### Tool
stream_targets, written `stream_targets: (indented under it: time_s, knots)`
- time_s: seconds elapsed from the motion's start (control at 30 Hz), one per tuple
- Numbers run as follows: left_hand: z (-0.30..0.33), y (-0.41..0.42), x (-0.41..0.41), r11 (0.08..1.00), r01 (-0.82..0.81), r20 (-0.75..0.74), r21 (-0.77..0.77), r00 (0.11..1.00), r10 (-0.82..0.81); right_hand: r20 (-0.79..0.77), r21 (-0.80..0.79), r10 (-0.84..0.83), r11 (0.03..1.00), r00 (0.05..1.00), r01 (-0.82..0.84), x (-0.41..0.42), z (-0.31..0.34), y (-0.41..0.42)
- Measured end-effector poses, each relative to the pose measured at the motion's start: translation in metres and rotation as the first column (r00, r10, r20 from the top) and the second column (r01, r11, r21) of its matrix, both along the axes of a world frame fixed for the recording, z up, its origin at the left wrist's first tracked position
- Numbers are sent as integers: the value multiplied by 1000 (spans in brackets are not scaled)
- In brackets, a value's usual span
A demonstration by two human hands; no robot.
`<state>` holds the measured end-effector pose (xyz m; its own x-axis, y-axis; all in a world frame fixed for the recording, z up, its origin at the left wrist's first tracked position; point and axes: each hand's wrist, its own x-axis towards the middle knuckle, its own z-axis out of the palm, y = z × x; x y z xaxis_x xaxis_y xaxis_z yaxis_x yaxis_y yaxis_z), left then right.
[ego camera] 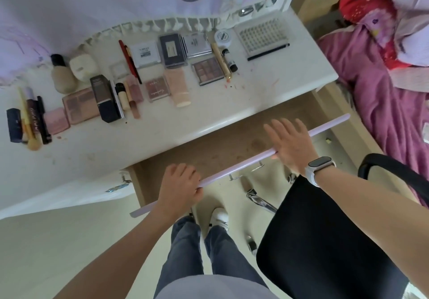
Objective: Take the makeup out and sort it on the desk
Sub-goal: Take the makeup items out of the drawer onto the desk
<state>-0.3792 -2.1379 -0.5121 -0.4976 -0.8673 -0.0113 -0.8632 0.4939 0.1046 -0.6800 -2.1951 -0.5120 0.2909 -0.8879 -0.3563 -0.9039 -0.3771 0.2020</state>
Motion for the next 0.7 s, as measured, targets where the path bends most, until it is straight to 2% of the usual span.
stream_targets:
  time_s: [0.1, 0.23, 0.4, 0.57, 0.7]
  knots:
    - [-3, -15, 12, 990, -122, 83, -67, 988, 128, -41, 4, 22, 1000, 999, -21, 4, 1, -12]
    - [-3, -33, 14, 978, -209, 177, -11, 962, 207, -46, -60, -8, 998, 999, 5, 13, 1, -36]
    - [0, -51, 17, 942, -335, 79, 40, 940, 331, -64, -66, -36, 997, 997, 32, 31, -1, -67]
    - [-1, -67, 18, 944, -320, 27, -73, 946, 323, -26, -55, -38, 998, 999, 36, 42, -3, -86]
    - [-13, -62, 16, 932, -315, 62, -178, 942, 330, 73, -60, -21, 998, 997, 25, 38, -3, -90]
